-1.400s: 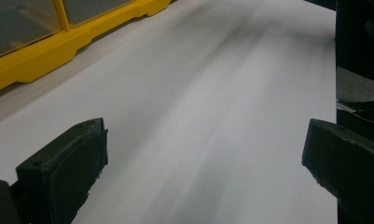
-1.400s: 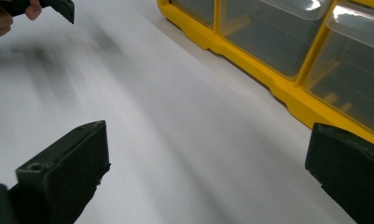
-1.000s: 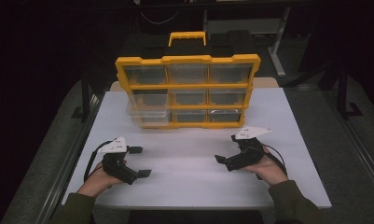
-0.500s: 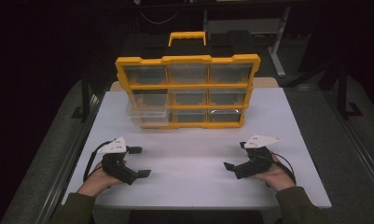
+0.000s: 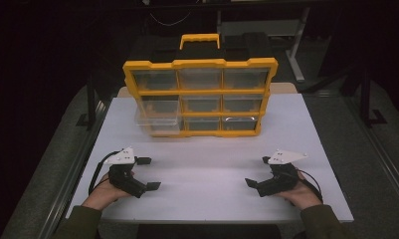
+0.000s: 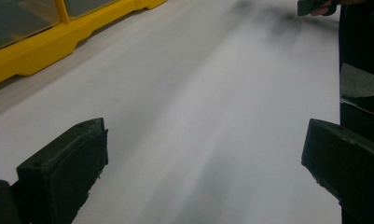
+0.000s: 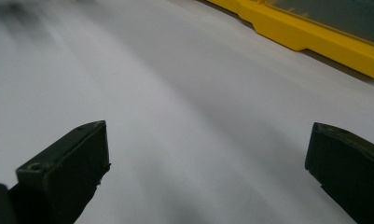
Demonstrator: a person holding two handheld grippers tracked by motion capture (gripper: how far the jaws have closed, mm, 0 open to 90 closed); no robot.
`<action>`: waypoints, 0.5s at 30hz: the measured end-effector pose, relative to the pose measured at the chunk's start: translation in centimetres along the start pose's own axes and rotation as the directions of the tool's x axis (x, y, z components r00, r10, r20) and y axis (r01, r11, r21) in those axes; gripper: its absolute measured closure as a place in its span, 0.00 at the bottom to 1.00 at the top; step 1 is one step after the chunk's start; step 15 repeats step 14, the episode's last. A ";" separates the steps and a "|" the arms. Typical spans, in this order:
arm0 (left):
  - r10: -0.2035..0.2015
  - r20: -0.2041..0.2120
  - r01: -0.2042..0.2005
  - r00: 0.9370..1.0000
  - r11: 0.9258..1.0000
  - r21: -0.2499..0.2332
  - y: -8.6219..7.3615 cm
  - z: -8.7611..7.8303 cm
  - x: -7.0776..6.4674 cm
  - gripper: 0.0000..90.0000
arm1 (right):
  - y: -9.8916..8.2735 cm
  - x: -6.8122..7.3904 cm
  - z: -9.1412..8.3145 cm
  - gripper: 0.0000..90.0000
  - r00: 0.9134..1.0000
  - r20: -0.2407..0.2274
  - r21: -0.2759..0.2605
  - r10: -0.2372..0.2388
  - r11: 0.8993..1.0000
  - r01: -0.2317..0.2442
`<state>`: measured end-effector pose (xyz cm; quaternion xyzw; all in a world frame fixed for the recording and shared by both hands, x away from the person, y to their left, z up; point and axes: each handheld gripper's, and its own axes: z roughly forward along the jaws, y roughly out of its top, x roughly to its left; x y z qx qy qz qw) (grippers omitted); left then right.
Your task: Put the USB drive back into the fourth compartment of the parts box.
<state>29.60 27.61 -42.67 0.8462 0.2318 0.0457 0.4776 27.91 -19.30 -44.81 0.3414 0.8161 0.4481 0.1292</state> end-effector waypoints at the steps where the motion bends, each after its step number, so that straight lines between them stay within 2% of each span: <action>1: 0.001 0.000 -0.001 1.000 1.000 0.000 0.0 0.0 0.0 0.00 | -0.1 0.0 -0.1 0.00 1.000 0.000 -0.001 0.004 1.000 -0.004; 15: 0.004 -0.002 -0.004 1.000 1.000 0.003 0.0 0.0 0.0 0.00 | -0.2 -0.3 -0.4 0.00 1.000 -0.004 -0.017 0.020 1.000 -0.020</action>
